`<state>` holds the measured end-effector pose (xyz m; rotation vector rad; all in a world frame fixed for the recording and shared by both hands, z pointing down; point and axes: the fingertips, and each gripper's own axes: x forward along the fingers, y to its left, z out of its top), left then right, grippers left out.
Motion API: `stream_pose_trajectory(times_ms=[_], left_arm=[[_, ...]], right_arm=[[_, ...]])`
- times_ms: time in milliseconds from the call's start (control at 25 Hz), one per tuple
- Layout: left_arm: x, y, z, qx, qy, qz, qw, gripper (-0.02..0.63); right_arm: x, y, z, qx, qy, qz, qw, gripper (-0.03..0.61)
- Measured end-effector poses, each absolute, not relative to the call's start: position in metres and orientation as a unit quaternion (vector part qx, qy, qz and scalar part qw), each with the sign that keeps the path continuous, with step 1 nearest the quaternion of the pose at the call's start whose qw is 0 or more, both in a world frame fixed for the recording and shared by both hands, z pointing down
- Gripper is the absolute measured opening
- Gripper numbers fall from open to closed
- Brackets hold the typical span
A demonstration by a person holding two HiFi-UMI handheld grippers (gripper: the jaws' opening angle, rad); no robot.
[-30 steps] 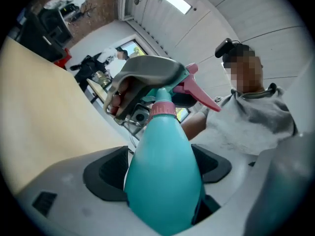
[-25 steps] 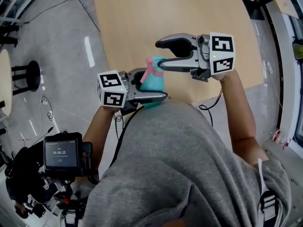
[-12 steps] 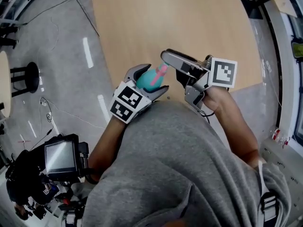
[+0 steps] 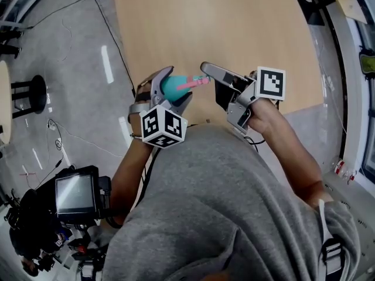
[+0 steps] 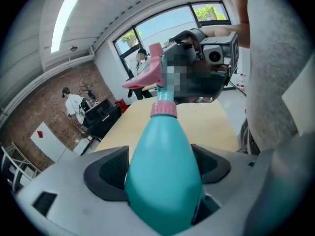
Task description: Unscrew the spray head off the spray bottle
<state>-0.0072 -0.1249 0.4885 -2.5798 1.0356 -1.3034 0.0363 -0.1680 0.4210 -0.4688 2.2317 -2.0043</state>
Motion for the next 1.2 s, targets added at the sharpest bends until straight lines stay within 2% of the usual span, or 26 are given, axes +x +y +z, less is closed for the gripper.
stream_pose_trajectory(times_ms=[280,520,760,840,920,1040,1200], left_arm=[[-0.022,-0.136,0.471,-0.826,0.369,-0.414,0.101,0.391],[-0.022,-0.143,0.463,-0.808,0.355,-0.434,0.180,0.393],[-0.034,-0.156,0.478,-0.796,0.350,-0.448,0.205,0.393],[-0.033,-0.155,0.489,-0.806,0.340,-0.443,0.195,0.393],[-0.027,-0.149,0.497,-0.836,0.316,-0.418,0.166,0.393],[-0.011,-0.132,0.495,-0.894,0.259,-0.354,0.094,0.391],[0.017,-0.100,0.486,-0.955,0.157,-0.250,-0.035,0.391]], right_arm=[[0.045,-0.171,0.414,-0.167,0.716,-0.671,0.096,0.249],[0.035,-0.153,0.409,-0.122,0.708,-0.691,0.078,0.249],[0.023,-0.158,0.433,-0.101,0.673,-0.728,0.081,0.248],[0.019,-0.155,0.439,-0.076,0.666,-0.738,0.078,0.230],[0.016,-0.154,0.438,-0.048,0.671,-0.736,0.078,0.138],[0.017,-0.149,0.421,-0.002,0.736,-0.674,0.065,0.124],[0.026,-0.128,0.397,0.076,0.857,-0.509,-0.028,0.106]])
